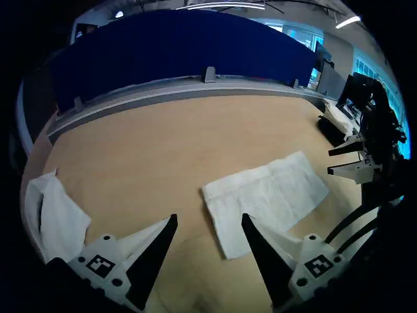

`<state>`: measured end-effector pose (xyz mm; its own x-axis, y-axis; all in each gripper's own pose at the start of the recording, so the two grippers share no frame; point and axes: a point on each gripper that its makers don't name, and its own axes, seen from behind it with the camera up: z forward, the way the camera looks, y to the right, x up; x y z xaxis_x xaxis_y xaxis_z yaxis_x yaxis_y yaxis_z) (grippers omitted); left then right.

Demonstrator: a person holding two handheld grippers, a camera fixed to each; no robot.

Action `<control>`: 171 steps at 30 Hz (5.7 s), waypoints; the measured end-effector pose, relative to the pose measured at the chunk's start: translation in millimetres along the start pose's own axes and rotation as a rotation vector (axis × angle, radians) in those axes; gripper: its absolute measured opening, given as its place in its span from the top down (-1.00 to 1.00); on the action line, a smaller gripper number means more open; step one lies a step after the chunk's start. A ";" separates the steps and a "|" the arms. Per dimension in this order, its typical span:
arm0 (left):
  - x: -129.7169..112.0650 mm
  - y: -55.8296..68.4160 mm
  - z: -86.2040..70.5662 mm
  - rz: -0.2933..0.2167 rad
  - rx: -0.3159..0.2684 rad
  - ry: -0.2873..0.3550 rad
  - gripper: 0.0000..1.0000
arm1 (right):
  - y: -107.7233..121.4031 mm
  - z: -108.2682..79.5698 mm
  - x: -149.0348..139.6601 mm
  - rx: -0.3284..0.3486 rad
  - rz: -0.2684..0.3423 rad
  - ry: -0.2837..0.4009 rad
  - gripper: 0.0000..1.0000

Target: Fold towel

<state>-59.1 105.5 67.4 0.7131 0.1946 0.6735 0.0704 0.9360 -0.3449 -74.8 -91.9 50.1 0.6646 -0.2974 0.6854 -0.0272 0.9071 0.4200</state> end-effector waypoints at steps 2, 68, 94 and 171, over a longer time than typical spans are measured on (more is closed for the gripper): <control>-3.7 -2.6 -7.4 -0.004 0.015 0.005 -0.83 | -1.9 -2.8 -4.9 0.004 -0.004 -0.005 -0.99; -80.6 -36.4 -116.0 -0.203 0.213 0.039 -0.83 | -32.7 5.1 -78.7 0.130 -0.140 -0.186 0.49; -72.0 -34.5 -115.1 -0.199 0.202 0.048 -0.83 | -39.2 -20.3 -5.8 0.131 -0.144 -0.036 0.87; -83.5 -27.9 -118.2 -0.255 0.186 0.067 -0.83 | -256.2 77.1 32.2 0.451 -0.389 -0.063 0.74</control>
<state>-38.2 28.4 -56.5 0.7340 -0.0667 0.6759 0.1279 0.9909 -0.0411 -104.0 -356.9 10.4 0.6443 -0.6117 0.4590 -0.1145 0.5162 0.8488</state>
